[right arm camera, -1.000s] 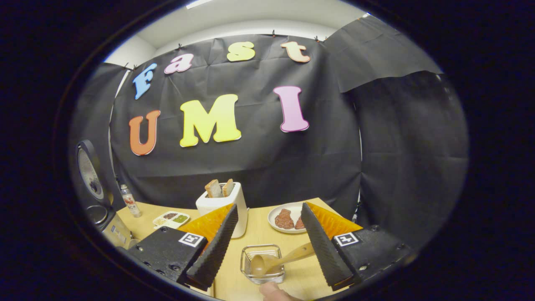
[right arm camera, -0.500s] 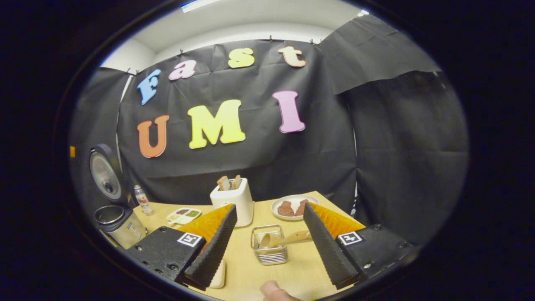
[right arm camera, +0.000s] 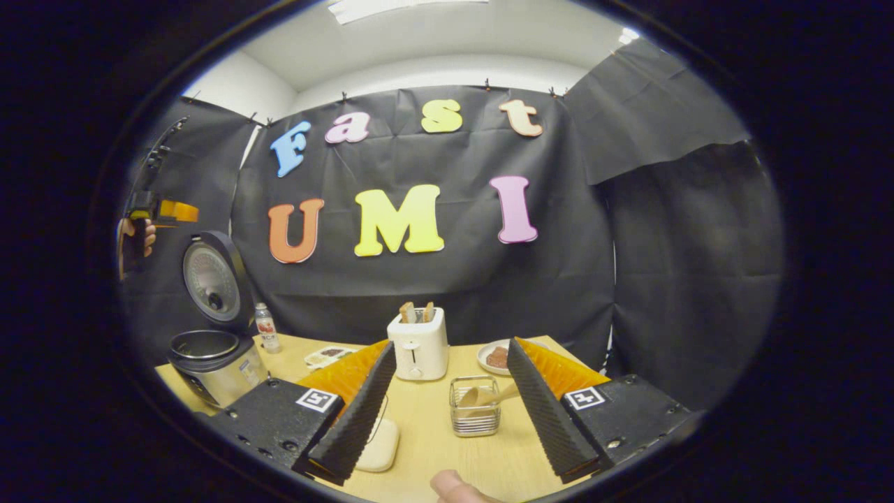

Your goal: Close the left gripper, press the button to open the rice cooker; take a wooden spoon from the chopstick holder with the right hand, scoop a spoonful of rice and pour it into the rice cooker, then put the wooden spoon back into the chopstick holder.

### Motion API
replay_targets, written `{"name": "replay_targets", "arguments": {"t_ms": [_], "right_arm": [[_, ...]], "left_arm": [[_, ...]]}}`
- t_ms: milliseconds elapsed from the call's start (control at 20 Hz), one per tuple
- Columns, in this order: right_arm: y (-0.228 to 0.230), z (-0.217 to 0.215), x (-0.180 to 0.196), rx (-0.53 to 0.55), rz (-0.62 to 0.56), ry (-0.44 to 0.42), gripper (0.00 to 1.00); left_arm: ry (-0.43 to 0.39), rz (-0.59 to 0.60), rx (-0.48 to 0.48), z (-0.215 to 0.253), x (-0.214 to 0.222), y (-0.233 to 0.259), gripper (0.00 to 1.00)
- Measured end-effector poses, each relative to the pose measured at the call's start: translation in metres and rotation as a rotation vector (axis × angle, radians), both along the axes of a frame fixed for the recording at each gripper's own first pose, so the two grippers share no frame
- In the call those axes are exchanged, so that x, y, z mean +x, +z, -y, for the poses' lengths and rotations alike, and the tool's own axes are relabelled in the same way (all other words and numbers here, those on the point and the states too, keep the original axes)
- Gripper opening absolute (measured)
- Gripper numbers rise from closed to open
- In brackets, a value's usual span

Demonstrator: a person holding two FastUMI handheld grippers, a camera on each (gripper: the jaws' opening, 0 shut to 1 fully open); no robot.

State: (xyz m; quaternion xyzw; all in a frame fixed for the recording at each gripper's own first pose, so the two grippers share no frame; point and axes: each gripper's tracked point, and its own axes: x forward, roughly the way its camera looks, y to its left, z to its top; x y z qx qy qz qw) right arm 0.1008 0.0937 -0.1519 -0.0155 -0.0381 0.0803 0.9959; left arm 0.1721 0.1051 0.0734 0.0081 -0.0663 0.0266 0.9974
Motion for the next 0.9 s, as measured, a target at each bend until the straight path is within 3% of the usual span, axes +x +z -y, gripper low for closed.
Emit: {"name": "replay_targets", "arguments": {"t_ms": [200,450,600,700,750,800,900], "right_arm": [[0.009,-0.010,-0.005,0.078,0.070,0.051,1.00],[0.008,-0.013,-0.008,0.071,0.140,0.076,1.00],[0.001,-0.005,-0.007,0.084,0.124,0.075,0.99],[0.001,0.004,-0.009,0.085,0.119,0.058,1.00],[0.005,0.009,-0.011,0.087,0.125,0.047,1.00],[0.008,0.014,-0.015,0.091,0.131,0.037,1.00],[0.016,0.021,-0.027,0.111,0.126,0.023,1.00]], "left_arm": [[-0.012,0.027,-0.062,-0.005,0.038,0.012,0.95],[0.040,0.024,-0.076,-0.031,0.082,0.014,0.95],[0.026,0.004,-0.095,-0.036,0.100,0.011,0.95],[0.019,-0.073,-0.103,-0.037,0.111,-0.008,0.94],[0.055,-0.116,-0.077,-0.045,0.111,-0.015,0.95],[0.057,-0.126,-0.062,-0.046,0.111,-0.014,1.00],[0.035,-0.175,-0.076,-0.041,0.104,-0.018,0.96]]}}
